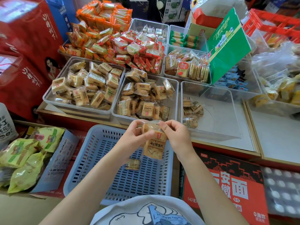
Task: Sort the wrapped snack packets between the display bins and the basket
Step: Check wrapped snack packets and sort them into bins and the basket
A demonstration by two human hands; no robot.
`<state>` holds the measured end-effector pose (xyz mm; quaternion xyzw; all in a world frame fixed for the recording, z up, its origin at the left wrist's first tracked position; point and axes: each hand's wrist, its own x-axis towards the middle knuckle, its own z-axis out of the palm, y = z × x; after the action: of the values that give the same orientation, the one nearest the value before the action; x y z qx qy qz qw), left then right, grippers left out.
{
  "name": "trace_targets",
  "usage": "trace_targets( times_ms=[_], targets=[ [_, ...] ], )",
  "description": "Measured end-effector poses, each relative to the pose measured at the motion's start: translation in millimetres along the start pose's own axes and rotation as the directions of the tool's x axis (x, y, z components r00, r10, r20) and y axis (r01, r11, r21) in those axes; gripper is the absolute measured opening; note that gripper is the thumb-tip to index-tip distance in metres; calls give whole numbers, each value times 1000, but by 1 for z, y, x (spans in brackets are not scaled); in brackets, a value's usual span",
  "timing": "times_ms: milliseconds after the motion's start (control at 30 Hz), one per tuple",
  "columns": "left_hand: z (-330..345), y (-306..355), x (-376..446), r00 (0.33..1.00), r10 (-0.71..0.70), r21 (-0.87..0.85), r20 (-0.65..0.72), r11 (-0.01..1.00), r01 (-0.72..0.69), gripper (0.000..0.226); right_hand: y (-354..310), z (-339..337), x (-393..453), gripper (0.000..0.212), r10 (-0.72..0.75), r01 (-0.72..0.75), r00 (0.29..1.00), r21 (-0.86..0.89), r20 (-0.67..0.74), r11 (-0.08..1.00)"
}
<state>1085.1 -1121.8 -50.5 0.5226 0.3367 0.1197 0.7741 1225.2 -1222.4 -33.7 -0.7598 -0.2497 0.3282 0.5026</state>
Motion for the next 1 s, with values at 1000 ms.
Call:
trace_targets(
  times_ms=[1000],
  targets=[
    [105,-6,27,976,-215,-588,-24,793,161,33,36,-109,4,64,290,-416,900,446,324,793]
  ],
)
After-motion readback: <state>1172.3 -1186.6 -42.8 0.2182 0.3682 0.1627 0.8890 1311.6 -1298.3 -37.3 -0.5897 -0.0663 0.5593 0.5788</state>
